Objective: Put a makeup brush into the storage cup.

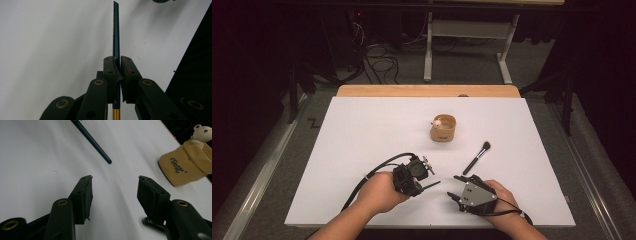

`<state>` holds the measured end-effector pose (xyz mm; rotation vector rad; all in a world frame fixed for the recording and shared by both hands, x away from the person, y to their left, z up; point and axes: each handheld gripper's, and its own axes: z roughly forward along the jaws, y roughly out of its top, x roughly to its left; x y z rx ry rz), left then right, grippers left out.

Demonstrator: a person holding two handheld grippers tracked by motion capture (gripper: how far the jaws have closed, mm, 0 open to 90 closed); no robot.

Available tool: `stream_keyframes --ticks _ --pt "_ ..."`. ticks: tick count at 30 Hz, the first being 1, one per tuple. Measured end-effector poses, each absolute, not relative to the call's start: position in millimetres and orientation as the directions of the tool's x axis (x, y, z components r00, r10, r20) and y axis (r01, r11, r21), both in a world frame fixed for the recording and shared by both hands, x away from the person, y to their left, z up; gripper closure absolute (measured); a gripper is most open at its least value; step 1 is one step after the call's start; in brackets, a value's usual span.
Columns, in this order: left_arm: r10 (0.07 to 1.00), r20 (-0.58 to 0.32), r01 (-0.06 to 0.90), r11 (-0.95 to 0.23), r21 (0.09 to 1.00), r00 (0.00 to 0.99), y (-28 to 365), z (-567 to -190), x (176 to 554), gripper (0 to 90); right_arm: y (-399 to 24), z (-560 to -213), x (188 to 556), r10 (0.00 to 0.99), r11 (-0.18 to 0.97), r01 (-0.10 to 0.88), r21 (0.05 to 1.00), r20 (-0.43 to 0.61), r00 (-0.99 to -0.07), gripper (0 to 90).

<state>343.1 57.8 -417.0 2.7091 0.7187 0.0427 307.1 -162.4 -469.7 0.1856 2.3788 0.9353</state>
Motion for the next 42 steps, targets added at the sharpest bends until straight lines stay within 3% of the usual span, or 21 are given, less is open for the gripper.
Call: stream_keyframes --ticks 11,42 --pt "0.455 -0.063 0.450 -0.834 0.320 0.888 45 -411 339 83.4 -155 -468 306 0.264 0.753 -0.144 0.642 -0.495 -0.828 54.5" --pt "0.452 -0.070 0.454 -0.852 0.260 0.889 37 -411 343 83.3 -139 -471 305 0.172 0.758 -0.222 0.613 -0.516 -0.839 64.8"
